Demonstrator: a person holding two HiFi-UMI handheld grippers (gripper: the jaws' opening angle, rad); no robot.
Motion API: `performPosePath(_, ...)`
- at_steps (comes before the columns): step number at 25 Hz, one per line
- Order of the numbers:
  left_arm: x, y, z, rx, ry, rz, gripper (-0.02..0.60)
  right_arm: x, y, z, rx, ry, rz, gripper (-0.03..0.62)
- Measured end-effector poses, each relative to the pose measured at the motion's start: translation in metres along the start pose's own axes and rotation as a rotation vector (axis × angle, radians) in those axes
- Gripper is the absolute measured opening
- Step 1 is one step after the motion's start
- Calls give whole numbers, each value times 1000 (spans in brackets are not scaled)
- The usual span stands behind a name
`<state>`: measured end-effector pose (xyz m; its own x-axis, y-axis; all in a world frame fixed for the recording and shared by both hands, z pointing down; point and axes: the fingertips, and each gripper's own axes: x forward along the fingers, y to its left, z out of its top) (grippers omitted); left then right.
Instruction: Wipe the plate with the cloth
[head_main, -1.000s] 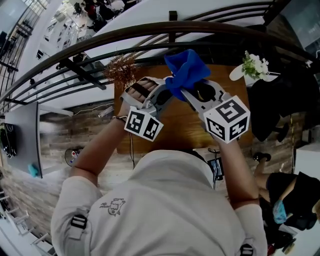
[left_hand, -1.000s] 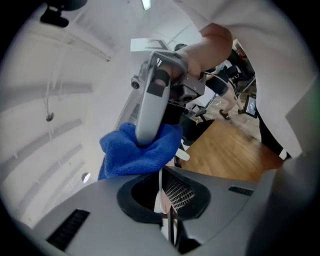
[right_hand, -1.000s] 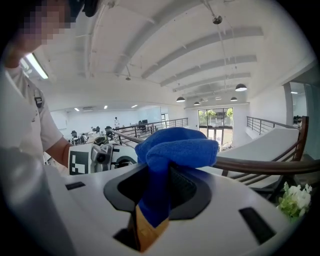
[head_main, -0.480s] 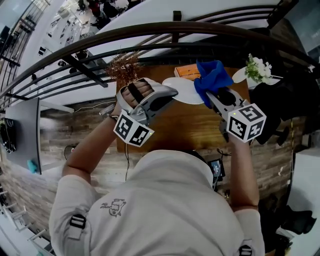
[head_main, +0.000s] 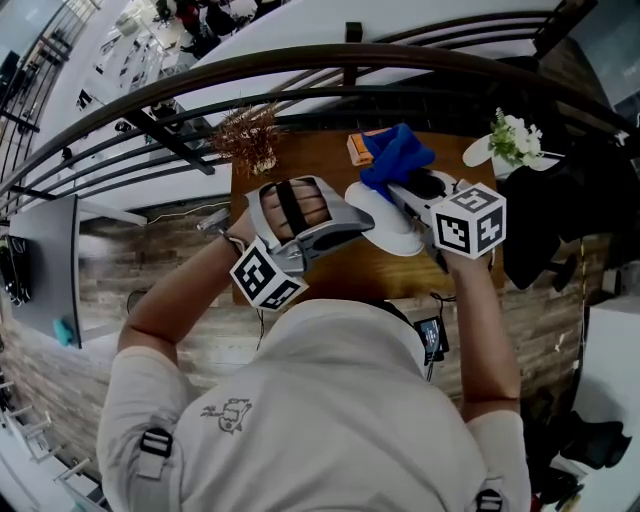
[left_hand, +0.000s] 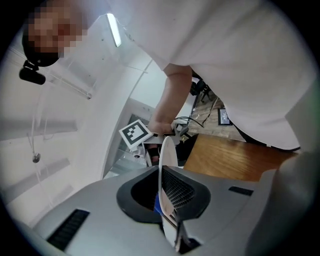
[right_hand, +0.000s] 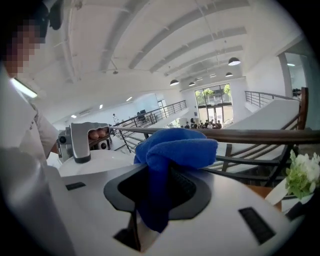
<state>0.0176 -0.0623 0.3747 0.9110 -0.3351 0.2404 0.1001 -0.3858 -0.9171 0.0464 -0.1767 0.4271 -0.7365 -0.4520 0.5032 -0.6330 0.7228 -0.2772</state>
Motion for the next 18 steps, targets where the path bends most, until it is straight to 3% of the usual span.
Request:
performPosePath(6, 5, -11, -9, 30, 14, -50, 18, 13, 44, 16, -110, 61, 94, 117)
performPosePath(12, 2, -2, -27, 4, 56, -22, 17, -8, 69, 30, -122, 6, 128, 117)
performPosePath(18, -4, 7, -38, 11, 78, -4, 18, -38, 56, 17, -63, -21, 105, 117)
